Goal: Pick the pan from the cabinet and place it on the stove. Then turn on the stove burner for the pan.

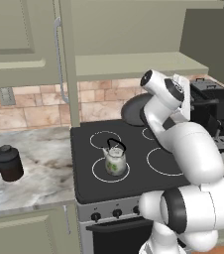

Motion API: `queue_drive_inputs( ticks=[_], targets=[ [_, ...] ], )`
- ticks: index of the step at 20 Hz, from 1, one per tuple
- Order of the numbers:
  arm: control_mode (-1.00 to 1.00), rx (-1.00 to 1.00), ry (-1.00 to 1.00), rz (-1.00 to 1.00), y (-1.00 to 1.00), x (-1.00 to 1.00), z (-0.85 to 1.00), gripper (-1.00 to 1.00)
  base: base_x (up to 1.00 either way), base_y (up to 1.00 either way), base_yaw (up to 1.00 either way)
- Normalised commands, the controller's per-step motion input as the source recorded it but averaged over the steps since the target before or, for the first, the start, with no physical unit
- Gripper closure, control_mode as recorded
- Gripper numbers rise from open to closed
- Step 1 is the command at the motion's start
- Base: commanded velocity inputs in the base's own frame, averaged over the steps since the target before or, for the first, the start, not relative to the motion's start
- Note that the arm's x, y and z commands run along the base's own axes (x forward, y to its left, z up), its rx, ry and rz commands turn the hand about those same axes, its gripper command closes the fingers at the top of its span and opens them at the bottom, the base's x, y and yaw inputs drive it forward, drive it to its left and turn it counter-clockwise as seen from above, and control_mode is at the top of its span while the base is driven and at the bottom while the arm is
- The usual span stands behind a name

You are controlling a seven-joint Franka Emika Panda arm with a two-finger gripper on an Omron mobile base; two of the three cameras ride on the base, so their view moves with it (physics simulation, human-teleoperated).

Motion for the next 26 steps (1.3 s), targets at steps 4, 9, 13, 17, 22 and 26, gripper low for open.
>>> queue_drive_inputs(
  ticks=[4,9,13,17,22,26],
  targets=[
    [-1.00,0.00,0.00,-0.12,0.00,-0.02,-0.39,1.00,0.00,0.00,0.00],
    [-1.00,0.00,-0.01,-0.13,-0.04,0.00,-0.31,1.00,0.00,0.00,0.00],
    [-1.00,0.00,-0.01,-0.13,-0.11,0.00,-0.21,1.00,0.00,0.00,0.00],
    [-1.00,0.00,-0.01,-0.12,-0.11,-0.02,-0.21,1.00,0.00,0.00,0.00],
    [-1.00,0.00,0.00,-0.10,-0.13,-0.08,-0.25,1.00,0.00,0.00,0.00],
    [-1.00,0.00,0.00,-0.07,-0.17,-0.16,-0.22,1.00,0.00,0.00,0.00]
  ],
)
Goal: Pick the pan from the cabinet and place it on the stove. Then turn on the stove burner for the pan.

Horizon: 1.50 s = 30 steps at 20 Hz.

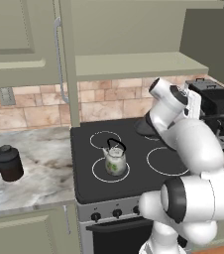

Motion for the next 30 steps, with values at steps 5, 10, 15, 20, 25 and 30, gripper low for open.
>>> queue_drive_inputs(
  ticks=[5,10,15,20,25,30],
  targets=[
    [-1.00,0.00,-0.03,-0.03,-0.16,-0.30,-0.21,1.00,0.00,0.00,0.00],
    [-1.00,0.00,-0.05,0.00,-0.09,-0.35,-0.29,1.00,0.00,0.00,0.00],
    [-1.00,0.00,-0.09,-0.01,-0.05,-0.19,-0.42,1.00,0.00,0.00,0.00],
    [-1.00,0.00,-0.06,-0.02,-0.09,-0.06,-0.43,1.00,0.00,0.00,0.00],
    [-1.00,0.00,-0.03,-0.02,-0.13,-0.07,-0.39,1.00,0.00,0.00,0.00],
    [-1.00,0.00,-0.01,-0.02,-0.18,-0.02,-0.38,1.00,0.00,0.00,0.00]
  ],
)
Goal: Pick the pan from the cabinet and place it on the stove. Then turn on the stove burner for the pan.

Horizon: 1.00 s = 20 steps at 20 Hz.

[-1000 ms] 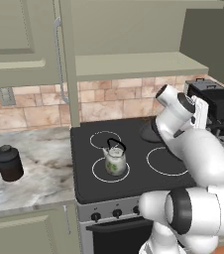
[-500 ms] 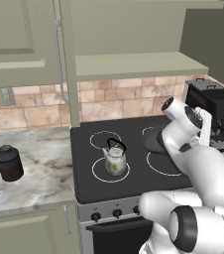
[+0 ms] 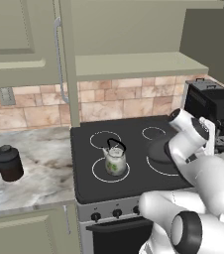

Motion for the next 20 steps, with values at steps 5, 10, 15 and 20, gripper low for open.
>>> queue_drive_inputs(
  ticks=[5,10,15,20],
  targets=[
    [-1.00,0.00,-0.01,-0.03,-0.17,0.00,-0.32,1.00,0.00,0.00,0.00],
    [-1.00,0.00,-0.01,-0.03,-0.18,0.00,-0.27,1.00,0.00,0.00,0.00],
    [-1.00,0.00,-0.04,-0.03,-0.12,0.00,-0.18,1.00,0.00,0.00,0.00],
    [-1.00,0.00,-0.04,-0.03,-0.04,0.00,-0.14,1.00,0.00,0.00,0.00]
  ],
)
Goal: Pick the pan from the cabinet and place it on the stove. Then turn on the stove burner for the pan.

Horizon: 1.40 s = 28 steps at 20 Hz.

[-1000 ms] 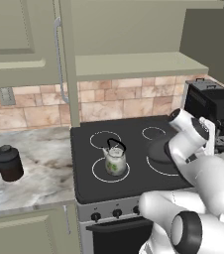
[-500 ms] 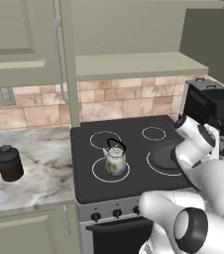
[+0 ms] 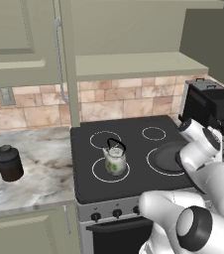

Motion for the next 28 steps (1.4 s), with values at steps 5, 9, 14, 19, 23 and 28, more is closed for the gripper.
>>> queue_drive_inputs(
  ticks=[5,9,14,19,23,28],
  targets=[
    [-1.00,0.00,-0.03,-0.03,-0.02,0.00,-0.15,1.00,0.00,0.00,0.00],
    [-1.00,0.00,-0.03,-0.02,0.00,0.00,-0.15,1.00,0.00,0.00,0.00],
    [-1.00,0.00,-0.03,-0.01,0.00,0.00,-0.15,1.00,0.00,0.00,0.00],
    [-1.00,0.00,-0.03,0.00,0.00,0.00,-0.09,1.00,0.00,0.00,0.00],
    [-1.00,0.00,-0.04,0.00,-0.03,0.00,-0.09,1.00,0.00,0.00,0.00],
    [-1.00,0.00,-0.05,-0.01,-0.02,0.05,-0.13,1.00,0.00,0.00,0.00]
  ],
)
